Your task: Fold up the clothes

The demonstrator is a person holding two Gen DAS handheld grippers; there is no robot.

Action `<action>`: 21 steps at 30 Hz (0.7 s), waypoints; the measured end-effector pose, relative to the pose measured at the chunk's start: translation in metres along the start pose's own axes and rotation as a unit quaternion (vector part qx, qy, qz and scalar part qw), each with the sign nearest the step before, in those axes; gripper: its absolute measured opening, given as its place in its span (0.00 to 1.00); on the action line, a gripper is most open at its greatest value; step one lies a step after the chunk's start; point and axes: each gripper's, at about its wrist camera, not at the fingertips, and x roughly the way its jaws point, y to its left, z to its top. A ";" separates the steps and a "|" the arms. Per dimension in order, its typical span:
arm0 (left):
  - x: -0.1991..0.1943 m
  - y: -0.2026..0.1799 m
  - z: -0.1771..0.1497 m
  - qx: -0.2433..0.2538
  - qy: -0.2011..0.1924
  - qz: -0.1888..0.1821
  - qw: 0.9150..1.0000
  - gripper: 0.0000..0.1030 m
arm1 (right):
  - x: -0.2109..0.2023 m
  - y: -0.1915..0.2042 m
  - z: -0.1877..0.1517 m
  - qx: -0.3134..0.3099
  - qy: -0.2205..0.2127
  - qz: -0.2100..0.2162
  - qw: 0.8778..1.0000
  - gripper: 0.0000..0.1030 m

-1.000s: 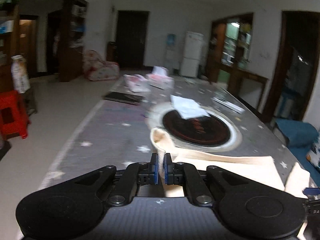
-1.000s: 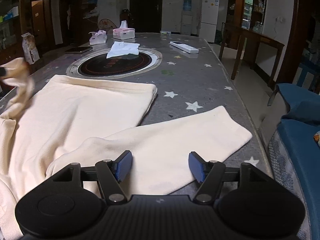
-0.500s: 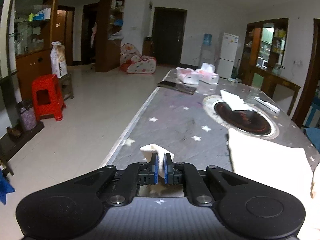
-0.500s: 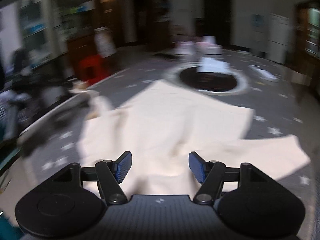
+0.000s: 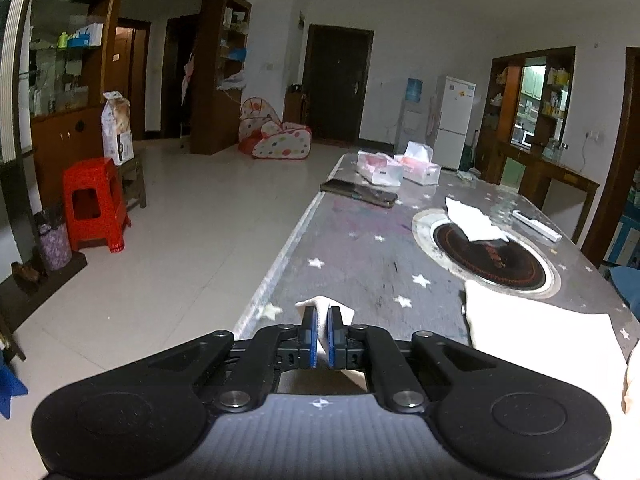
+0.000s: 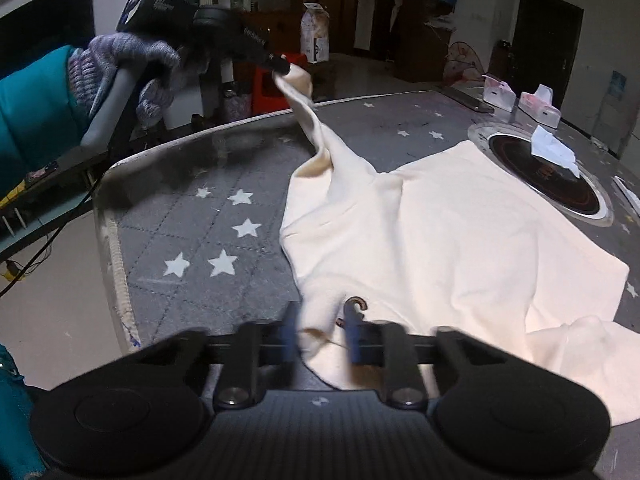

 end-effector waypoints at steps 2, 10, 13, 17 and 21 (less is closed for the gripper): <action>-0.004 0.004 0.003 0.002 -0.011 -0.003 1.000 0.05 | -0.008 -0.002 -0.001 0.002 -0.005 0.013 1.000 0.07; -0.008 0.029 -0.014 -0.003 -0.002 0.007 1.000 0.05 | -0.014 -0.002 -0.011 0.009 0.005 0.047 0.999 0.06; -0.007 0.037 -0.025 -0.012 0.012 0.019 1.000 0.05 | -0.013 -0.001 -0.016 0.010 0.011 0.056 0.998 0.06; -0.022 0.050 -0.032 -0.030 -0.005 0.020 0.999 0.05 | -0.018 0.003 -0.020 0.003 0.011 0.060 0.998 0.06; -0.048 0.060 -0.029 -0.056 -0.051 0.004 0.997 0.05 | -0.019 0.000 -0.023 0.014 0.010 0.062 0.998 0.06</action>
